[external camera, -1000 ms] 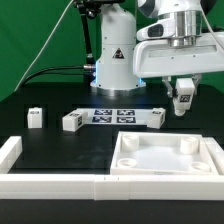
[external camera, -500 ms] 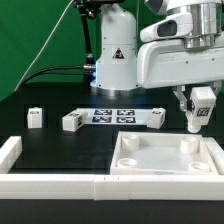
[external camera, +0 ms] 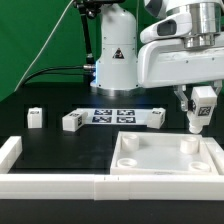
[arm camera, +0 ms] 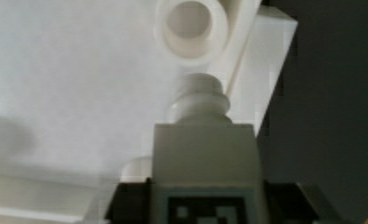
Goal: Assemble one leg
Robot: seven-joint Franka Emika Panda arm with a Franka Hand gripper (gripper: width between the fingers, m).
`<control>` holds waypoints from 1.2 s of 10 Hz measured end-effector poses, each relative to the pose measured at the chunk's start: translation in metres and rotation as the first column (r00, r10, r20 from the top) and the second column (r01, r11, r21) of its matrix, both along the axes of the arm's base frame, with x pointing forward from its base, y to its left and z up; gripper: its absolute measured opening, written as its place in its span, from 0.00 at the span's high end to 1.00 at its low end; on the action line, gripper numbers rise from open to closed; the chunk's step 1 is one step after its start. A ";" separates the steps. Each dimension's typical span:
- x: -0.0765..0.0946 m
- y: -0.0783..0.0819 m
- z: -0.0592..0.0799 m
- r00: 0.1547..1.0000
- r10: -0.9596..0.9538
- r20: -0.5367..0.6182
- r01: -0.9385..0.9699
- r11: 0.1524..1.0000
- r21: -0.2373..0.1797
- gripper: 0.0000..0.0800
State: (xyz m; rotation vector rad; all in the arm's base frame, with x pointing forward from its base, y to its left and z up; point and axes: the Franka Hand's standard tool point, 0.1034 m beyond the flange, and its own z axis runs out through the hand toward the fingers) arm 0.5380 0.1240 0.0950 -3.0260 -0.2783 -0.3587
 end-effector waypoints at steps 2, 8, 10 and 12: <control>0.008 -0.002 0.003 0.991 0.001 0.135 -0.003 1.000 0.017 0.64; 0.038 -0.019 -0.008 0.989 0.030 0.146 -0.030 1.000 -0.005 0.64; 0.036 -0.018 -0.010 0.989 0.031 0.143 -0.031 1.000 -0.005 0.64; 0.037 -0.019 -0.010 0.989 0.032 0.143 -0.031 0.999 -0.005 0.64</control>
Offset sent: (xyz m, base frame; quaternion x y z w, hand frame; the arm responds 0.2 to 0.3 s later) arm 0.0339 -0.0089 -0.0119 0.0134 -0.0103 -0.0206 0.9996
